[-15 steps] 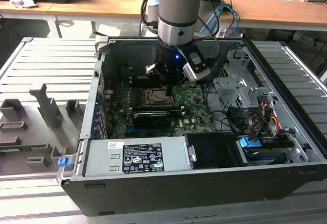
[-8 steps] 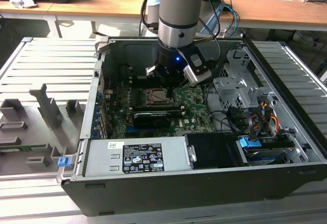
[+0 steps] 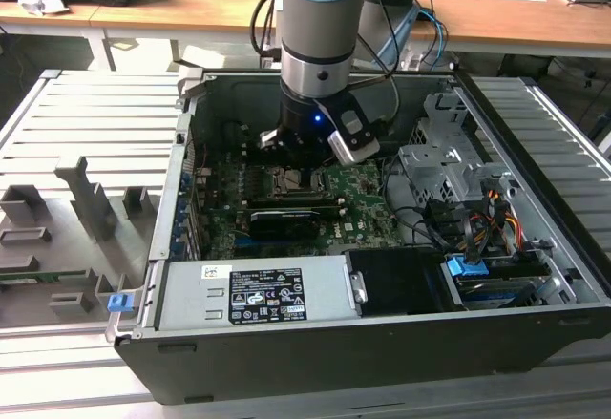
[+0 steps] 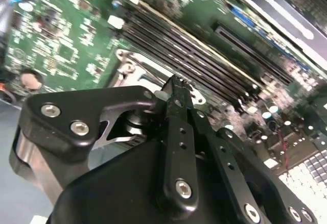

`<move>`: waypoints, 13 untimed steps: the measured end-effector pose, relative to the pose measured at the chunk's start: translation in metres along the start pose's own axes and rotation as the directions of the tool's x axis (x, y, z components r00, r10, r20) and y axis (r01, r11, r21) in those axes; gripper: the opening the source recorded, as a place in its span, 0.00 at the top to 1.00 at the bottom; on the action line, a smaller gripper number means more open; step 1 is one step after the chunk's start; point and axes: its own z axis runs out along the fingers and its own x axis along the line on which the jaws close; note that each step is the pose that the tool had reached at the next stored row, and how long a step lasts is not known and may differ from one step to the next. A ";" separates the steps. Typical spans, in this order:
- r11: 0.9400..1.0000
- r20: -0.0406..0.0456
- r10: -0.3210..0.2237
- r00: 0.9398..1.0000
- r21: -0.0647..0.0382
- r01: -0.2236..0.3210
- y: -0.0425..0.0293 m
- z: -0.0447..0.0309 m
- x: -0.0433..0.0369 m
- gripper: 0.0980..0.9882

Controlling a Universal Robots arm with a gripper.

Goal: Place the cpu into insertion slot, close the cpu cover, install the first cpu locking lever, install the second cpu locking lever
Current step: 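Install the second cpu locking lever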

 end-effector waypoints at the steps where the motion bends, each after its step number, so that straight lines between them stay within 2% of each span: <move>1: 1.000 0.000 0.000 1.000 0.000 0.000 0.0003 0.0012 0.0047 0.99; 10: 1.000 0.000 0.000 1.000 -0.001 0.000 -0.0002 0.0069 0.0058 0.99; 13: 1.000 0.000 0.000 1.000 -0.009 0.000 -0.0007 0.0110 0.0088 0.99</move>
